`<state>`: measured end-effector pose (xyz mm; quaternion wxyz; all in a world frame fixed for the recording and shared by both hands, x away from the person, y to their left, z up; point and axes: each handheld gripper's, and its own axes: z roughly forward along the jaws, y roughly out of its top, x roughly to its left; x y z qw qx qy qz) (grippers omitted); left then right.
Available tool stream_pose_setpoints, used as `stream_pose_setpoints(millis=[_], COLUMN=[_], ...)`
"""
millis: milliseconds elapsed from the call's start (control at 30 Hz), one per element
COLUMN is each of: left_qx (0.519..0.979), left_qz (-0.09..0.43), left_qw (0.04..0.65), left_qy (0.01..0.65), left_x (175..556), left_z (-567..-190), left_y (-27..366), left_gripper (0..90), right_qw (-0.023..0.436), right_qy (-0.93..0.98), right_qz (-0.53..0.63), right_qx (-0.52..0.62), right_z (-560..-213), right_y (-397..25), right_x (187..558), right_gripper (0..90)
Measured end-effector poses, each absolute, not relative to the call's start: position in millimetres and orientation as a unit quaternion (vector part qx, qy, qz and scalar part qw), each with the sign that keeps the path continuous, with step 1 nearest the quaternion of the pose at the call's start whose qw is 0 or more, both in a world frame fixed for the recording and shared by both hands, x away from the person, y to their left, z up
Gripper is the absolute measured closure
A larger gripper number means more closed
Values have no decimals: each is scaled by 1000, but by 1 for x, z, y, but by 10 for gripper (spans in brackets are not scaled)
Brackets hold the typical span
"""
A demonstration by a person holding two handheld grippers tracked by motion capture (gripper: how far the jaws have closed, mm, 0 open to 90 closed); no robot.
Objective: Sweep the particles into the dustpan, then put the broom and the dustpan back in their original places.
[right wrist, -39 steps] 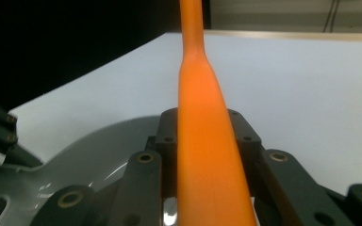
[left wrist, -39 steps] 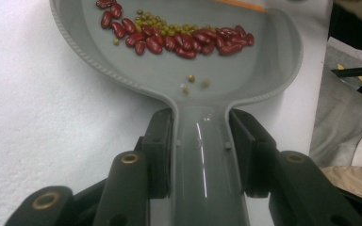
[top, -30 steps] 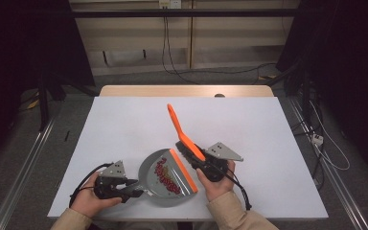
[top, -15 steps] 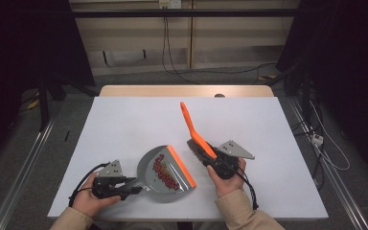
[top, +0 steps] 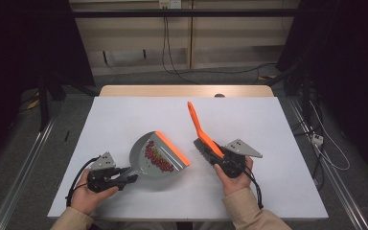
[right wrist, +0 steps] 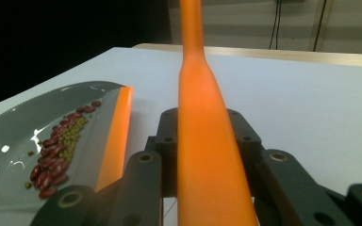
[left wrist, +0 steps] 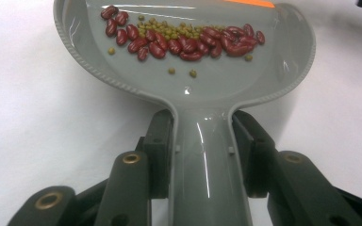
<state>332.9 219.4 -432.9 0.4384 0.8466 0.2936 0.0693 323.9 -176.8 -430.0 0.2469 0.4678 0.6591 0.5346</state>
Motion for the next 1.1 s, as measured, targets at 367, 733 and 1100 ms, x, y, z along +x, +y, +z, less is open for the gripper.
stream_pose_setpoints(millis=[367,733,1100], left_qx=[822,789,767], left_qz=[106,140,168], left_qw=[433,429,408], left_qy=[354,418,466], left_x=[341,354,362], left_z=[-433,-437,-444], left_y=[228,230,234], left_gripper=[629,629,629], right_qw=[253,259,258], right_qy=[664,661,662], right_qz=[528,522,521], right_qx=[466,473,473], right_z=[-429,-430,-431], right_y=[-191,-211,-214], right_x=[323,321,321], right_gripper=[709,709,709])
